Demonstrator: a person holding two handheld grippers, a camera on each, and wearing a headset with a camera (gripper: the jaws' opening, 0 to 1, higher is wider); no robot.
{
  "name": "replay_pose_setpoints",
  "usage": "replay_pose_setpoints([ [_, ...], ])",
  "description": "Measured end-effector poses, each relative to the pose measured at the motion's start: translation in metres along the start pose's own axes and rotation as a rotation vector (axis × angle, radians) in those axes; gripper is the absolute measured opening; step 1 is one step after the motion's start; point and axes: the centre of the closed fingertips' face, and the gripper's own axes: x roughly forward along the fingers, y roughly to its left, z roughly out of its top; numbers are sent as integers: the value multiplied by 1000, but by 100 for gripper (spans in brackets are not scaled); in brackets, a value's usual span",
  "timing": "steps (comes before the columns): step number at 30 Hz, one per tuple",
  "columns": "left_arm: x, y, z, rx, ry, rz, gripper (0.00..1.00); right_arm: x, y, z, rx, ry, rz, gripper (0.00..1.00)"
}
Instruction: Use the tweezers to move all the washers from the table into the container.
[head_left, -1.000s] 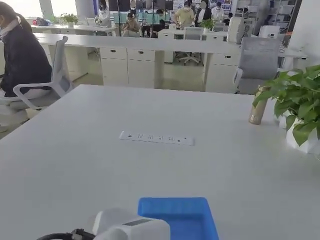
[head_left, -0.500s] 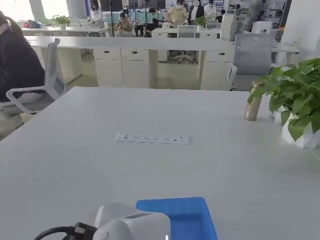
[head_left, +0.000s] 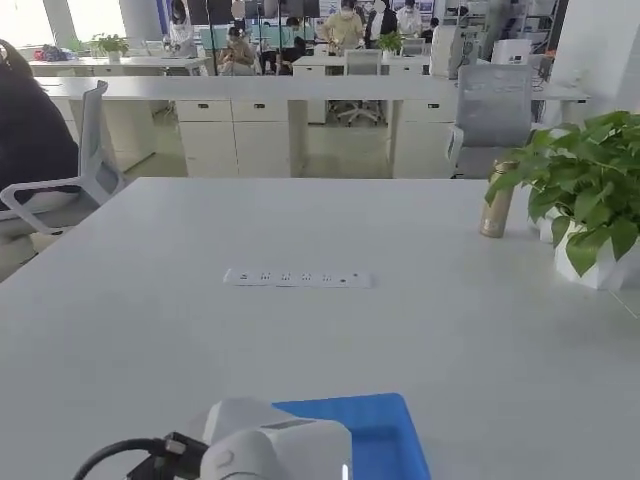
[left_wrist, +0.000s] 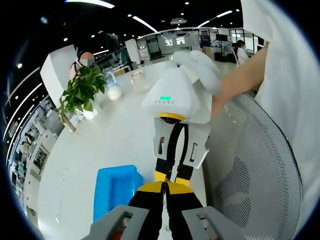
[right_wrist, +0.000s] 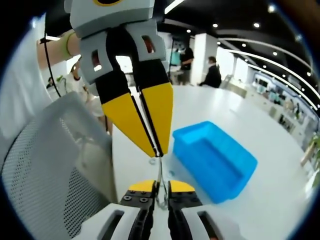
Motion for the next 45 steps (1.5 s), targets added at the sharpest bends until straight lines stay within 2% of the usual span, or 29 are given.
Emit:
replay_pose_setpoints([
  [4,1,-6,5,-52,-29,-38,0,-1,2,-2,11,-4,7,4],
  [6,-1,-6,7,-57,-51,-42,0,-1,3,-2,14,-6,9,4],
  [8,-3,-7,12,-90,-86,-47,0,-1,2,-2,15,-5,6,4],
  [10,-5,-8,17,-122,-113,-56,5,-1,1,-2,15,-4,3,4],
  [12,-4,-7,16,-123,-112,-53,6,-1,2,-1,15,-4,2,4],
  [15,1,-5,11,-108,-96,-38,0,-1,2,-1,24,-8,3,4],
  [16,-1,-4,13,-112,-117,-32,0,-1,1,-1,25,-11,3,4],
  [17,-1,-4,14,-145,-122,-41,0,-1,0,-1,31,-11,6,4],
  [18,-2,-3,14,-146,-126,-49,0,-2,0,-2,35,-11,9,4],
  [23,1,2,16,-96,-121,-63,0,-3,-2,-5,55,5,21,4],
  [27,2,5,16,-86,-126,-69,0,-3,-3,-12,47,37,18,5],
  [36,1,7,14,-78,-124,-71,0,-4,-3,-6,58,11,-6,5],
  [45,2,8,13,-74,-125,-74,0,-3,-4,-6,33,24,-1,4],
])
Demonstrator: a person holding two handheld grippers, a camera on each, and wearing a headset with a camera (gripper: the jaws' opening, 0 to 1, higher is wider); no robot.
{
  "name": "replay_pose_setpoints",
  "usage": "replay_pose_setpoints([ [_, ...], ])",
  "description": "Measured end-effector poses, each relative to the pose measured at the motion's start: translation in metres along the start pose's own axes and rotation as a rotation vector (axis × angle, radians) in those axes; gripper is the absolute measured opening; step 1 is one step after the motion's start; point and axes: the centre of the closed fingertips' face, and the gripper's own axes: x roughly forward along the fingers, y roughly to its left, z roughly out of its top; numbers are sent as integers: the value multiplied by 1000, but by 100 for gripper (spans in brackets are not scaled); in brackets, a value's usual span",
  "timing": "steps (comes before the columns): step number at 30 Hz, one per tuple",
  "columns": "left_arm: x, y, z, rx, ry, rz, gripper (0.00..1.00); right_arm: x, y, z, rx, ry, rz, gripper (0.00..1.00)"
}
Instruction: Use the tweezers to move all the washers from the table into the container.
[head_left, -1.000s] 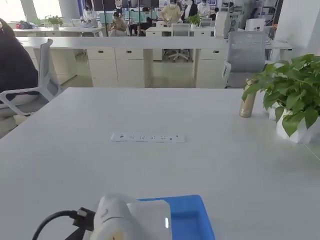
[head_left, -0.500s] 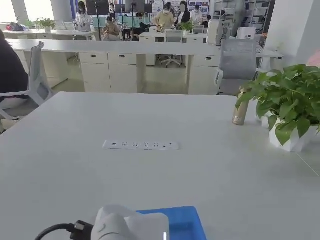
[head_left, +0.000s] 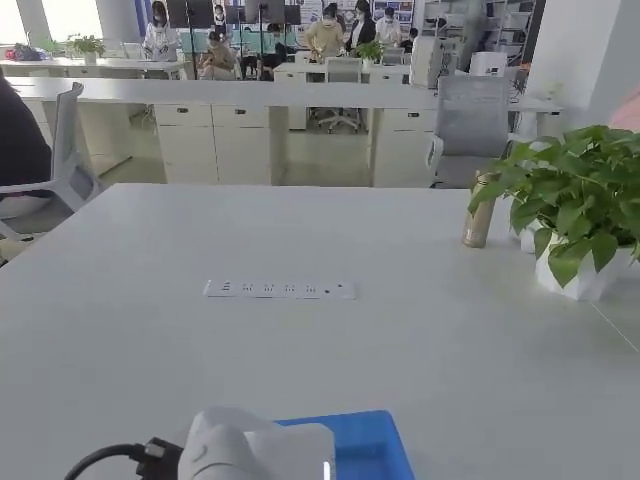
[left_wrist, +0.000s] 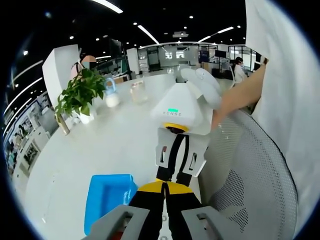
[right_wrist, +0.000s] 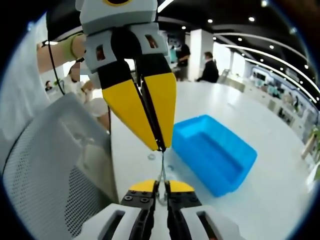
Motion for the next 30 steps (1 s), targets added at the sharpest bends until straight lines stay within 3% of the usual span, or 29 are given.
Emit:
replay_pose_setpoints([
  [5,0,-3,1,-40,-21,-9,0,-1,4,0,-20,-7,10,3],
  [8,-1,-1,-1,-80,-37,26,2,0,4,0,-18,-4,19,3],
  [10,-2,1,-7,-121,-38,63,11,1,5,0,-16,-4,18,3],
  [14,-10,3,-6,-226,-110,120,21,2,5,1,-1,-5,10,3],
  [16,-18,5,-6,-305,-170,163,24,3,4,1,16,-6,11,3],
  [17,-23,7,-9,-349,-195,195,27,2,4,1,24,-5,9,3],
  [21,-45,13,-30,-459,-214,337,45,2,0,1,69,-10,2,3],
  [27,-81,19,-61,-559,-241,543,59,2,-1,0,94,-12,-5,3],
  [30,-102,23,-73,-635,-309,649,64,2,0,0,87,-9,-9,3],
])
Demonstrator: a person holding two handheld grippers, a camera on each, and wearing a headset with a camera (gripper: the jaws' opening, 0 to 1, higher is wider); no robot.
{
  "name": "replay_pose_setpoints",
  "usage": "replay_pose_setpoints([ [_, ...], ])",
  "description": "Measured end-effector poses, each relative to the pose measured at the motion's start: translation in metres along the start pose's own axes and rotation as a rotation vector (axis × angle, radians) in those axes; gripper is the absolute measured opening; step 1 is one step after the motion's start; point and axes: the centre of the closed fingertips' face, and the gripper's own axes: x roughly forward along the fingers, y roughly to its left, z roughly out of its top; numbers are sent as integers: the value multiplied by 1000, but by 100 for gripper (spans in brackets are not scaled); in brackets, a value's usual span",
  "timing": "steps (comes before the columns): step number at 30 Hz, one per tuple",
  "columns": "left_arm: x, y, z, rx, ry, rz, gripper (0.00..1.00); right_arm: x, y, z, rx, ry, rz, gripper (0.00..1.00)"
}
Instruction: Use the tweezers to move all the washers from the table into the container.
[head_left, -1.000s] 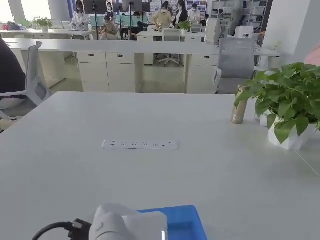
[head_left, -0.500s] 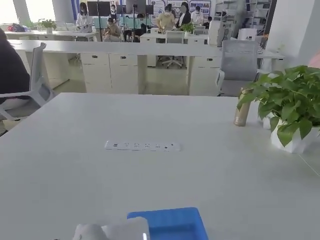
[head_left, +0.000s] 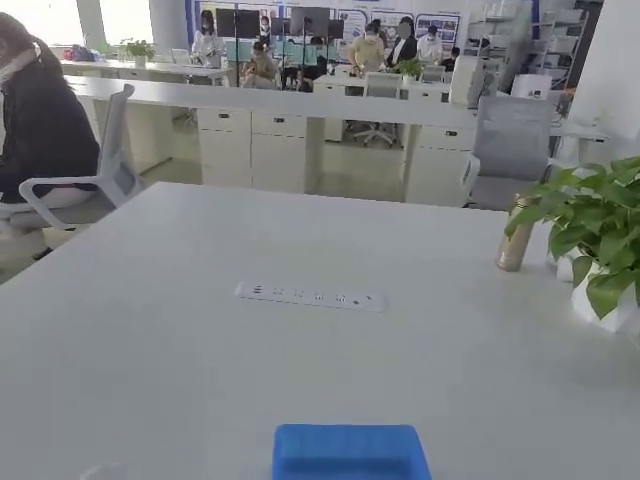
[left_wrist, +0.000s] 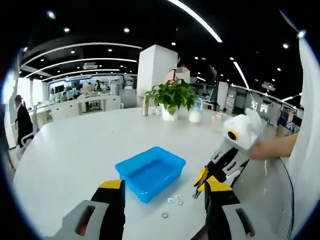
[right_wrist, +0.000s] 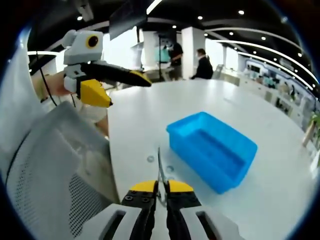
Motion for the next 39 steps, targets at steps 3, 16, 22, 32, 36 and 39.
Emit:
replay_pose_setpoints([
  [3,-10,15,2,-51,-55,71,68,1,0,0,-2,-3,-5,3],
  [16,-14,29,-8,-35,-87,194,92,1,-3,3,99,-43,-36,3],
  [22,-5,20,-9,-69,-117,171,99,-2,-4,2,130,-56,-61,3],
  [32,0,13,-10,-10,-129,144,99,-5,-9,-1,161,-57,-98,3],
  [36,-2,16,-3,-72,-191,134,99,-7,-9,-4,169,-50,-107,3],
  [39,-3,18,-2,-72,-203,148,99,-8,-10,-6,178,-45,-111,3],
])
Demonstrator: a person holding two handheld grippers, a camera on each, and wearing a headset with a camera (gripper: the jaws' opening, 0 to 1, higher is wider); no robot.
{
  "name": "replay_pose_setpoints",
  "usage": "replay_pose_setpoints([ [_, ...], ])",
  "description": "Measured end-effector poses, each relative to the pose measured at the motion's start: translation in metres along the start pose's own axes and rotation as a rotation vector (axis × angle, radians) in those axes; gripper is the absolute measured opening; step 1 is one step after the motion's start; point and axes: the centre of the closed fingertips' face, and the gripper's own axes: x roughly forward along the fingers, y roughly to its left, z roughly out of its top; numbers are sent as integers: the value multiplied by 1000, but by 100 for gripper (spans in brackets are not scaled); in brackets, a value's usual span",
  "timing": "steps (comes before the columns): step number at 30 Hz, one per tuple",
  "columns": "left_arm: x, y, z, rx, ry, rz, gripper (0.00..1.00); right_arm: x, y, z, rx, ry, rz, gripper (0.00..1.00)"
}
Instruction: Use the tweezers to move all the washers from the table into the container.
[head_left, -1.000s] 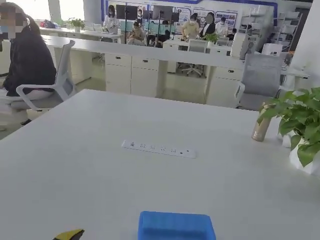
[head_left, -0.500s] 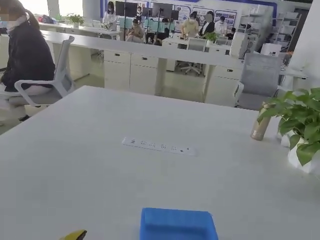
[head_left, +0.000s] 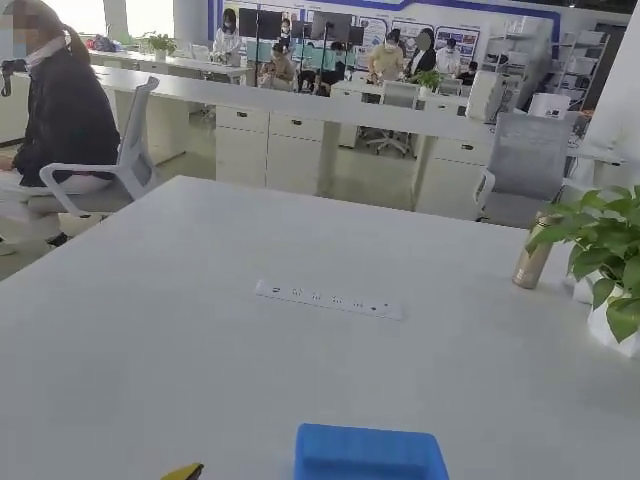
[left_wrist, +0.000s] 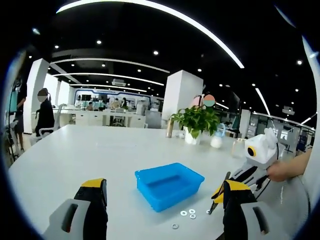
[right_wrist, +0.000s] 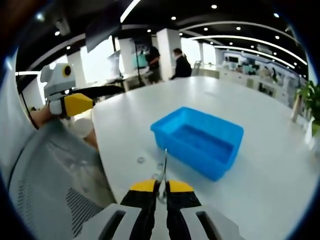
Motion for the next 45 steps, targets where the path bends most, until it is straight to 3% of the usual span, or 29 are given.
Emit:
replay_pose_setpoints([
  [3,1,2,-9,20,52,12,99,1,1,0,6,-1,1,3],
  [8,0,5,-9,103,61,43,99,4,1,1,1,-5,3,3],
  [15,-1,11,-7,91,47,60,98,3,-8,1,85,-25,-10,3],
  [21,1,12,-10,77,57,61,97,-2,-15,3,91,-43,-39,3],
  [26,2,12,-8,48,41,54,97,-7,-24,13,162,-107,-46,3],
  [33,4,5,-10,40,50,21,97,-21,-33,48,195,-182,-54,3],
  [39,5,1,-11,45,57,3,96,-21,-44,74,134,-189,-65,3],
  [45,5,2,-13,32,64,2,95,-11,-63,83,105,-167,-82,3],
])
